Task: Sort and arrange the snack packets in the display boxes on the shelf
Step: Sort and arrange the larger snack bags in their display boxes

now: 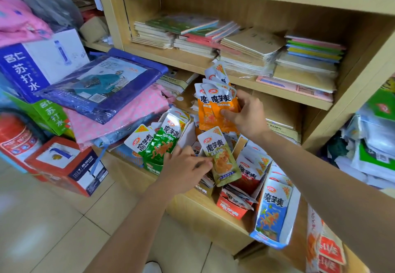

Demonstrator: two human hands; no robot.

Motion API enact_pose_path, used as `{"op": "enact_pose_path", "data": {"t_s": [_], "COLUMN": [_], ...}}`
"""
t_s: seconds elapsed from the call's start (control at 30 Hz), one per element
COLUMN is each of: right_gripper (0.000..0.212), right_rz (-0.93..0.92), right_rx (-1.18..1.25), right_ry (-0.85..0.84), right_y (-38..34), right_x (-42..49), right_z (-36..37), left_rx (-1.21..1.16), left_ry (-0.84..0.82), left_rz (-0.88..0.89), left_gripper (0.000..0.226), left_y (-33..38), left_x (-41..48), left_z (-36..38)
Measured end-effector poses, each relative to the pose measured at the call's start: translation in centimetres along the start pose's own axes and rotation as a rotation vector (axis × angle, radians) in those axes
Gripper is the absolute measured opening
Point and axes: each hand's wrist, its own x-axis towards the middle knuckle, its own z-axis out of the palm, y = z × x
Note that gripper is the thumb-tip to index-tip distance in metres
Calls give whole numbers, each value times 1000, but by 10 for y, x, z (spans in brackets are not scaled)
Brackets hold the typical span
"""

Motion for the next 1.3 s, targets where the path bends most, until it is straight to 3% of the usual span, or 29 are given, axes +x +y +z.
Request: {"op": "enact_pose_path", "data": {"t_s": [0.13,0.23,0.3,0.4,0.5,0.67,0.8,0.9,0.97,1.0,1.07,1.13,1.2,1.3], "right_gripper": [29,30,29,29,30,30,26,26,30,32,33,33,30,29], "right_rz": [-8,-13,-18,-21,-19,-28,-38,-42,-42,-41,-44,-33,-48,-83], "right_rx": [17,30,28,29,37,18,0,7,22,27,31,37,10,-34], "right_ry": [-7,-12,-12,-2,0,-4,11,24,30,37,46,44,56,84], "right_y": [0,-1,0,1,-2,-4,-1,3,4,6,10,16,22,24], "right_x": [0,-1,-2,-2,-2,-4,-6,-7,-8,-9,-12,-15,-17,-17], "right_z": [0,0,1,1,1,1,2,2,2,2,4,8,12,15], "left_rx": [59,-213,-295,-134,50,55,-440,-576,-424,-326,-129,177,504,733], "left_ry": [22,391,505,357,232,-59,66,385,540,516,278,61,14,-72], "left_rz": [64,140,193,288,271,199,192,180,169,155,173,334,512,591], "left_gripper": [46,40,34,54,62,65,32,23,21,22,26,28,38,64], "left_y": [0,-9,-11,1,12,13,6,-11,-25,-31,-39,-39,-34,-37], "left_x": [-3,-3,-5,-6,-1,3,-5,-7,-3,2,19,40,58,76], "left_z": [9,10,7,6,9,17,15,4,-6,-12,-19,-28,-40,-57]}}
